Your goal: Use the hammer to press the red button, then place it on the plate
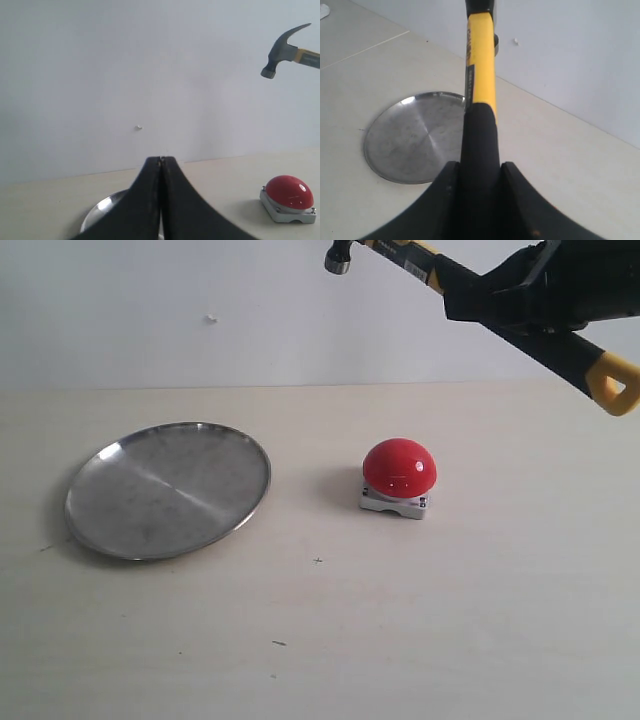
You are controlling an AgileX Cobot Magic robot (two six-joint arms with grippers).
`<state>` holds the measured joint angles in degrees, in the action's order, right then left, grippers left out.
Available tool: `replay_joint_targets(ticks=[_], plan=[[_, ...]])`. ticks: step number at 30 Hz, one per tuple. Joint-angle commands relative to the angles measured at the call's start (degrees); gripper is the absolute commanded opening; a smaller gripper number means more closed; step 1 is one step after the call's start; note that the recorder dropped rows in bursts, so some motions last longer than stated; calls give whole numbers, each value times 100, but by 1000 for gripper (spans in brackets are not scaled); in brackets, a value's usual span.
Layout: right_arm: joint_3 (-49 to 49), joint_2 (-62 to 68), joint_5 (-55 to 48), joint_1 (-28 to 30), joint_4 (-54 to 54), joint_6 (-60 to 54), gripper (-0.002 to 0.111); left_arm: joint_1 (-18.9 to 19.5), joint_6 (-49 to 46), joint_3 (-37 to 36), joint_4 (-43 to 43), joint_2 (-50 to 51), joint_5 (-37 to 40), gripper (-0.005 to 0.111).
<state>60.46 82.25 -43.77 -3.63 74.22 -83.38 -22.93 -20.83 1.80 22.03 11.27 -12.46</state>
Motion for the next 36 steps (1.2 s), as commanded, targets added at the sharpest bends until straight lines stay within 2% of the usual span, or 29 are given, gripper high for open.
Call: replay_joint_targets(ticks=[1,5,7,13,19,23,29,32,36], plan=[[44,-426,234,-2,-115,253,0,-1,21,-24,-36,-13,50,0],[-332,-1177,1784,-2,-1319,1578,0,-1,21,-24,-36,-13,50,0],[-565,-1594,2148,-2,-1868,2210,0,-1,21,-24,-36,-13,50,0],[-954,-2150,1972,-111,-3380,4186,0,-1,21,-24,-36,-13,50,0],[-1650,-2052,2149,-906,-3677,4854,0,-1,21,-24,-36,-13,50,0],[-2038,-1798,2735,-1263,-4159,5446,0,-1,7,-24,-36,-13,49,0],[-2114,-1079,3189,-1507,-4157,5523,0,-1,7,-24,-36,-13,49,0],[-2114,-672,3735,-1506,-4157,5510,0,-1,7,-24,-36,-13,49,0],[-2114,-350,3881,-1506,-4170,5501,0,-1,7,-24,-36,-13,49,0]])
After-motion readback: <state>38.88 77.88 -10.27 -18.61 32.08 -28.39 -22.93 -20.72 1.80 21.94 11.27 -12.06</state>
